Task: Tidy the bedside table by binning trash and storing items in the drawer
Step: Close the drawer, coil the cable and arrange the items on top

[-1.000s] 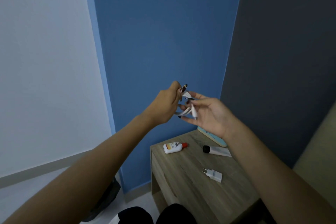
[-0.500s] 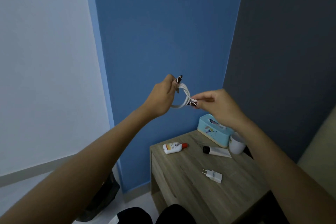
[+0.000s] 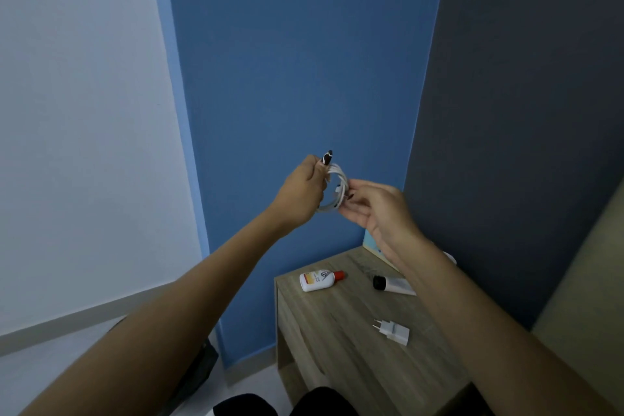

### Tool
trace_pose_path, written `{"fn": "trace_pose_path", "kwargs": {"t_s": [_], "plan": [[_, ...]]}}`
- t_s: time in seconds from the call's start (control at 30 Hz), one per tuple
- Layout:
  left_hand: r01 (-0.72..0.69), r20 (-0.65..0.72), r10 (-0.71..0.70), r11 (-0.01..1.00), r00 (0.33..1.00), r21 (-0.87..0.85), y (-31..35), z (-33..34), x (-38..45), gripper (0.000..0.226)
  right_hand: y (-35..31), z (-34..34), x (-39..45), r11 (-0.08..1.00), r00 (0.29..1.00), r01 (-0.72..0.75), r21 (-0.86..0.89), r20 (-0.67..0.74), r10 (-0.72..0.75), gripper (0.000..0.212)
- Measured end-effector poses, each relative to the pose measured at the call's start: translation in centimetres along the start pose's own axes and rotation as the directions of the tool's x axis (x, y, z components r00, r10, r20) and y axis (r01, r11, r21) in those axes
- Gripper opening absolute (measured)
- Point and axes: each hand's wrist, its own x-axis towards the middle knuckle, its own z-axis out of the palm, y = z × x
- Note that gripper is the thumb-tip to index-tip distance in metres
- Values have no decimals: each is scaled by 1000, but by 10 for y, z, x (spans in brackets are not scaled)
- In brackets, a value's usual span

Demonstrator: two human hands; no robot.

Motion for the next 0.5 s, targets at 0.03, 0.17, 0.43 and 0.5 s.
{"fn": "trace_pose_path", "kwargs": {"t_s": [0.03,0.17,0.43,0.5], "plan": [[-23,-12,23,999,1000,36,-2,0,0,32,-1,1,-1,1000,999,-9,30,40,7,29],[-94,-25,98,987,995,127,-2,0,-2,31,-2,3,-2,992,999,40,-117,39,-36,41],[-201,-23,212,953,977,225,-3,-3,-7,25,-10,-6,-3,995,983,-95,37,164,88,38],[-201,-10,209,951,978,234,-5,-5,-7,26,-11,-11,-3,985,953,-170,11,257,162,31]]}}
